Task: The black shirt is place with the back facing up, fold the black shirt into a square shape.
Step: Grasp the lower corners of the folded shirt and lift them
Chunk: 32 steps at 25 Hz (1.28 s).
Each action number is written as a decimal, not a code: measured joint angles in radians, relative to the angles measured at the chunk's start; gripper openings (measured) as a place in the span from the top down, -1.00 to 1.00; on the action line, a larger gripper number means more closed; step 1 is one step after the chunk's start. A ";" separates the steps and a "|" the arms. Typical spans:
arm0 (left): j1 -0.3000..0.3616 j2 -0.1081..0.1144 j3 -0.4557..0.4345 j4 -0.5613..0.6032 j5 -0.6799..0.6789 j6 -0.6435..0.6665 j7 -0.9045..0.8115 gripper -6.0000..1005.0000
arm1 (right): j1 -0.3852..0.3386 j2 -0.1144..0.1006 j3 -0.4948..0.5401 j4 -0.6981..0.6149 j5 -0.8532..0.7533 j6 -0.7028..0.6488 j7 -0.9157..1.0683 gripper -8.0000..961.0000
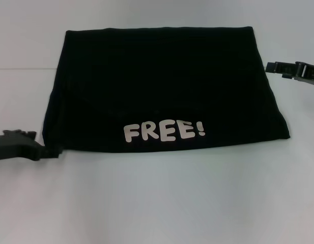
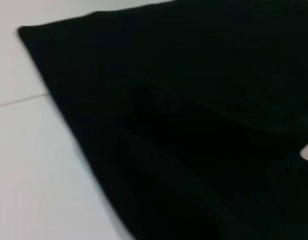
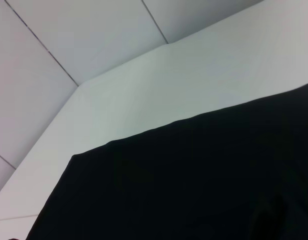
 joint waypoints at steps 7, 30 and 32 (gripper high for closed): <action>-0.004 -0.005 0.075 -0.002 -0.009 0.010 0.002 -0.84 | -0.006 0.000 0.001 0.000 0.001 -0.004 0.002 -0.49; -0.018 0.011 0.054 -0.020 -0.012 -0.001 0.002 0.24 | -0.027 -0.010 -0.009 0.000 -0.007 -0.003 0.002 -0.49; -0.018 0.011 0.054 -0.020 -0.012 -0.006 0.002 0.37 | -0.035 -0.015 -0.009 -0.001 -0.012 -0.006 0.003 -0.49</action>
